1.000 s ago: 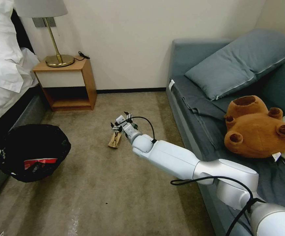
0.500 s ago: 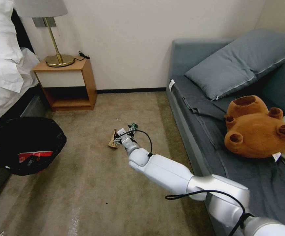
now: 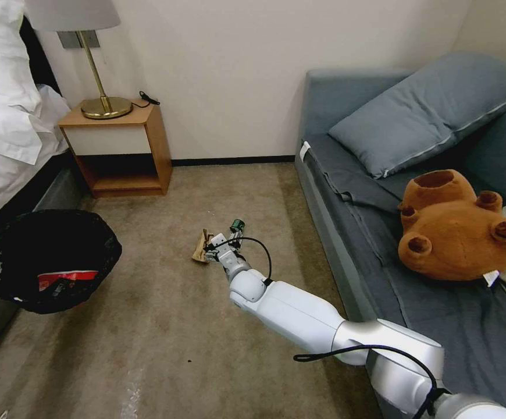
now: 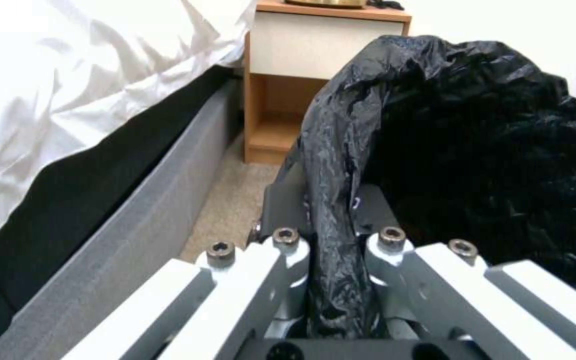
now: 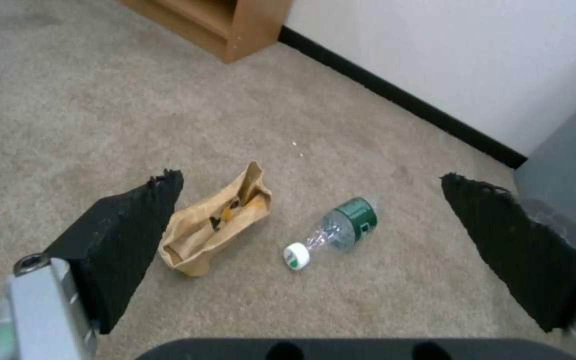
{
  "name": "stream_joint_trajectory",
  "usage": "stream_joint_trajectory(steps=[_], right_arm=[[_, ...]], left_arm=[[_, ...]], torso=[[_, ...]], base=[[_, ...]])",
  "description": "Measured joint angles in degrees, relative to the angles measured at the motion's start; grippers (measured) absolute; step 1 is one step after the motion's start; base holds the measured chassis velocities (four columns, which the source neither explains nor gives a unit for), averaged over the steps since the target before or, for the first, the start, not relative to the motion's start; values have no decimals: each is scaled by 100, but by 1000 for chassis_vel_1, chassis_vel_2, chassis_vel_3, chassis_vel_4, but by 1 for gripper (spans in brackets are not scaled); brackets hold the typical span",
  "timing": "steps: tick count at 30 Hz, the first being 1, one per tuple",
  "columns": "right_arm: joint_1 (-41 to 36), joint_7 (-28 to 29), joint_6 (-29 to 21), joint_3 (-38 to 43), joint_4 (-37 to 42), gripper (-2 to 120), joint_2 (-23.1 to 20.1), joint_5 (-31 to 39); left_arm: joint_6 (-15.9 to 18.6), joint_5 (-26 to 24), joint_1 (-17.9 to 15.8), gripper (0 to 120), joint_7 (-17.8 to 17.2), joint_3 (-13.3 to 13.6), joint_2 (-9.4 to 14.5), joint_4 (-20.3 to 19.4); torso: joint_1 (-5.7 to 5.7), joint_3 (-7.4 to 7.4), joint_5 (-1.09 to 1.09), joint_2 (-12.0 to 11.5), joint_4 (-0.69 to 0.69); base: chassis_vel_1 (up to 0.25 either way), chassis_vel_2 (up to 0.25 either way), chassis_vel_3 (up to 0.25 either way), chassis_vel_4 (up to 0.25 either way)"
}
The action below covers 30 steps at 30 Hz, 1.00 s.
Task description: Pick up the trash bin, then pick up the garbage on the floor and place it into the trash bin.
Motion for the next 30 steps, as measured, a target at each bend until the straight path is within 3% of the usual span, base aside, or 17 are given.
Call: stream_joint_trajectory(steps=[30], right_arm=[[-236,-147,-84,346,-232,100,161,159]], left_arm=[[19,55,-42,5,-3,52,-66,24]], torso=[[0,0,0,0,-1]], base=[[0,0,0,0]])
